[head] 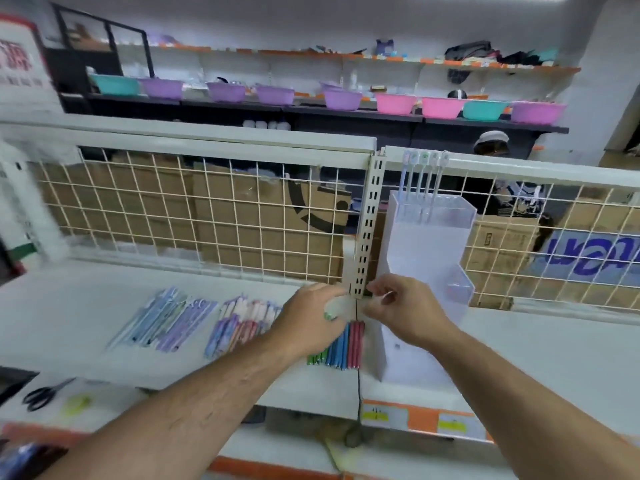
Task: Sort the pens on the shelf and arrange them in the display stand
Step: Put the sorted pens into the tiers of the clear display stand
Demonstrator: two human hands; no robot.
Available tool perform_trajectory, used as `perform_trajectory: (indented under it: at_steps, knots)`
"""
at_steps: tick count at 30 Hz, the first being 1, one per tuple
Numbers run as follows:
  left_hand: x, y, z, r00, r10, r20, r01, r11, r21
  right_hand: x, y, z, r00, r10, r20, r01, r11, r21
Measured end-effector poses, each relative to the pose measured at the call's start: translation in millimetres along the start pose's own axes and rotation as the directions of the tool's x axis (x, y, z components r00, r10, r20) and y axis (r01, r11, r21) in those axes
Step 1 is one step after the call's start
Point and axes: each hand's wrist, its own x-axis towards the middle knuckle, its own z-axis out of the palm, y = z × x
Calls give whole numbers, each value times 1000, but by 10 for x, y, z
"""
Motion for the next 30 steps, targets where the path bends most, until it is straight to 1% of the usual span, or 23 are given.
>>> perform_trajectory:
  at_steps: [4,7,11,15,18,20,23,26,28,30]
  knots:
    - [-310,-309,-129,996,-90,20,91,996,-5,-163,-181,371,997,-16,75,14,1000,26]
    - [-453,-576,-256,993,-113,24,113,994,-9,-226,-364,661,993,-4,116,1,1000,25]
    - [-575,-1032,-492,990,-138,17,139,990,-32,-189,-636,1153,991,18,131,-21,1000,23]
    - [-666,-1668,-838,986,-158,57,159,987,-16,-39,-1055,1764,987,16,160,-23,999,42]
    - [-725,-2211,-1151,981,-178,73,174,983,51,130,-1423,2260,986,14,166,-23,998,51]
    - [-760,-2564,-1349,977,-199,71,195,979,62,248,-1666,2557,983,9,181,-25,996,83]
    - [-774,-2998,-1585,972,-234,38,230,969,88,428,-1937,2897,981,-4,192,-15,995,96]
    - [-718,-3354,-1730,952,-306,-35,308,945,113,579,-2109,3111,977,3,214,-19,997,74]
    - [-665,-3543,-1778,935,-348,-72,355,928,114,666,-2181,3213,977,10,213,-31,995,94]
    - [-605,-3678,-1796,909,-413,-53,416,903,102,737,-2241,3286,980,8,197,-27,995,94]
